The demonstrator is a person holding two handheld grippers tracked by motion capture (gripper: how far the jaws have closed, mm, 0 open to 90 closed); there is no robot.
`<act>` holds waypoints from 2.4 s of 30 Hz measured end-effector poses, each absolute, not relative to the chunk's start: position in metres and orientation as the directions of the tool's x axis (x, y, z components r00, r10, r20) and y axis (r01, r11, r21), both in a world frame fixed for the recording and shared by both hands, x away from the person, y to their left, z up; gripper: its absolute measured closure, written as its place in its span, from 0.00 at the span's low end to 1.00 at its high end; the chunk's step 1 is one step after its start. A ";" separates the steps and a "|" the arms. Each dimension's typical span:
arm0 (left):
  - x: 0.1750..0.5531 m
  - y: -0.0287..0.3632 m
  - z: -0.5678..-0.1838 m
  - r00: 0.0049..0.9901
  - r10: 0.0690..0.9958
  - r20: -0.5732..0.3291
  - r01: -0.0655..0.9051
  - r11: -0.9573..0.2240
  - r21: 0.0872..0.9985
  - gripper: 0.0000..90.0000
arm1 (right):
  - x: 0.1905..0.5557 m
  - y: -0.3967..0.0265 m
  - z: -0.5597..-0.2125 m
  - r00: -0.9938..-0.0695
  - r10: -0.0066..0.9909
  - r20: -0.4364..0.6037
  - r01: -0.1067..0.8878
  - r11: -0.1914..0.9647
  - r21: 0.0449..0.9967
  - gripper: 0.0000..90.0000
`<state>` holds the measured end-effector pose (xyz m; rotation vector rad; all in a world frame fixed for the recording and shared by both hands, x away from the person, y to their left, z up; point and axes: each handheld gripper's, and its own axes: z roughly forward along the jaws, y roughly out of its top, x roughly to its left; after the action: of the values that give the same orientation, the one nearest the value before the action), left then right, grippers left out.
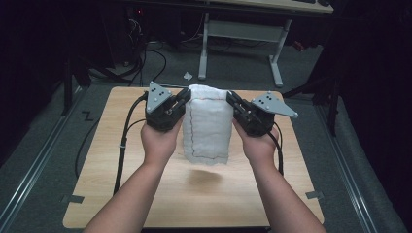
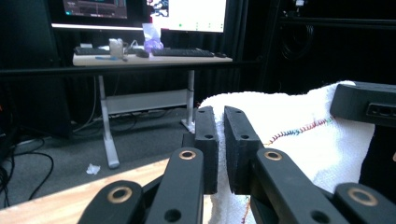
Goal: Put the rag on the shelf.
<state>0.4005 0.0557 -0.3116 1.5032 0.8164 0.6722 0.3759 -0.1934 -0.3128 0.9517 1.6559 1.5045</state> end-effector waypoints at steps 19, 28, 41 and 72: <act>0.463 0.056 -0.291 0.583 0.809 -0.070 0.137 -0.013 0.990 0.94 | 0.437 -0.194 -0.297 -0.479 0.878 0.015 0.063 0.017 0.998 0.95; 0.490 0.044 -0.288 0.582 0.813 -0.025 0.124 -0.058 0.991 0.94 | 0.473 -0.204 -0.299 -0.461 0.886 0.048 0.106 0.001 0.994 0.95; 0.526 0.044 -0.303 0.568 0.818 -0.088 0.186 -0.024 0.982 0.93 | 0.500 -0.202 -0.303 -0.448 0.893 0.032 0.134 0.032 0.990 0.95; 0.566 0.044 -0.371 0.564 0.819 -0.111 0.403 -0.155 0.902 0.92 | 0.551 -0.194 -0.363 -0.439 0.898 0.031 0.353 0.140 0.925 0.93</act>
<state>0.5657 0.0442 -0.3708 1.7693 1.0117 0.5050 0.5510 -0.1944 -0.3632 1.1963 1.8714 1.2833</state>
